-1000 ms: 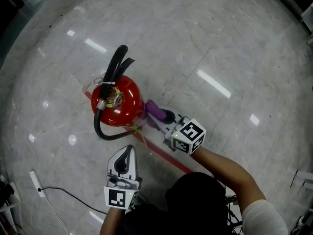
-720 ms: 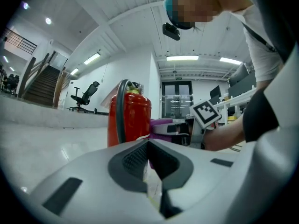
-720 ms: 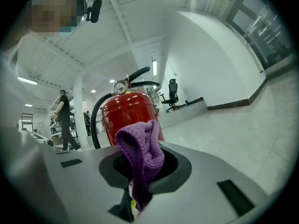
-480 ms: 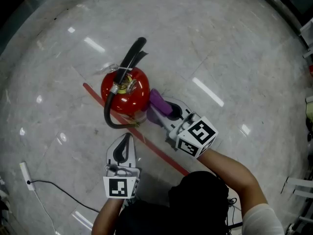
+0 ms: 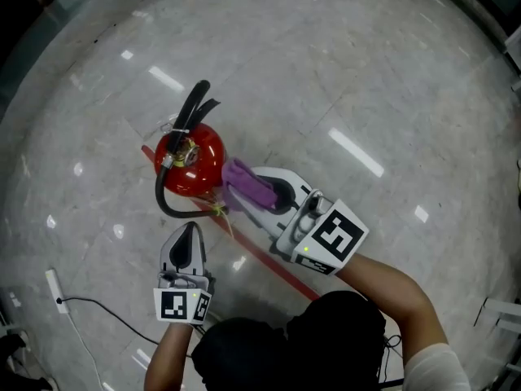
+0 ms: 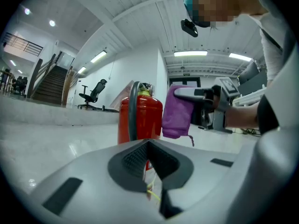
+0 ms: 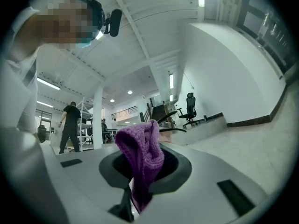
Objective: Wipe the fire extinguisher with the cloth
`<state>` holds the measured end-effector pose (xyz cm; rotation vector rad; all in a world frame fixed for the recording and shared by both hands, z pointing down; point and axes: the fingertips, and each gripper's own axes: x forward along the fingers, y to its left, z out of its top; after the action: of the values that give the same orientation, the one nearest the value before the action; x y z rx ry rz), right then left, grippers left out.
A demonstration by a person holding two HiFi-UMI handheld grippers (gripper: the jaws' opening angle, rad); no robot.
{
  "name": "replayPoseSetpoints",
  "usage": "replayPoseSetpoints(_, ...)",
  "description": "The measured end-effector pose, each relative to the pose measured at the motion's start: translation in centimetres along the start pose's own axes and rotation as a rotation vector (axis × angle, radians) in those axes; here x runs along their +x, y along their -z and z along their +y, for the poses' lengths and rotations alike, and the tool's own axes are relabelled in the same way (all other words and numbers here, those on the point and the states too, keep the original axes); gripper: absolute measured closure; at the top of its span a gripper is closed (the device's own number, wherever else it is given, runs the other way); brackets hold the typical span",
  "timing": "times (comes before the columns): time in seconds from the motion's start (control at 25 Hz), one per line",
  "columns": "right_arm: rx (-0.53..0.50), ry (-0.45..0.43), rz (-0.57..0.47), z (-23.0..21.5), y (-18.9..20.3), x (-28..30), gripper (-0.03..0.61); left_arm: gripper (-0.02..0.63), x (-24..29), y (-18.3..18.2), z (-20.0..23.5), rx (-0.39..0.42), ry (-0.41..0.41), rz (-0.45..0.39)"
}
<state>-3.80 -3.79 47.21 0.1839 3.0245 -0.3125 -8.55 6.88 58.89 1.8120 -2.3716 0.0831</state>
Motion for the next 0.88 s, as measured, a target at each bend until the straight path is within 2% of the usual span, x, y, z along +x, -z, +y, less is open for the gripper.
replayPoseSetpoints(0.2,-0.025,-0.001,0.063,-2.0,0.1,-4.0,0.522,0.610,-0.3,-1.3,-1.9,0.031,0.013,-0.044)
replayPoseSetpoints(0.32,-0.056,0.039,0.144,-3.6,2.9,-6.4,0.522,0.609,-0.7,-2.4,-0.4,0.032,-0.031,-0.035)
replayPoseSetpoints(0.4,-0.061,0.086,0.186,-4.6,6.0,-7.5,0.522,0.610,-0.8,-2.9,0.9,0.063,-0.014,-0.006)
replayPoseSetpoints(0.52,-0.062,0.133,0.213,-4.5,10.5,-7.9,0.522,0.611,-1.3,-2.2,1.7,0.116,0.066,0.038)
replayPoseSetpoints(0.64,-0.066,0.184,0.202,-4.5,13.2,-6.6,0.522,0.611,-1.0,-0.3,2.4,0.121,0.164,0.032)
replayPoseSetpoints(0.76,-0.107,0.300,0.230,-4.9,14.6,-6.6,0.522,0.610,0.4,1.9,2.1,0.112,0.317,0.021)
replayPoseSetpoints(0.88,-0.117,0.389,0.258,-3.2,14.8,-6.0,0.522,0.610,0.0,2.2,1.9,0.156,0.433,-0.004)
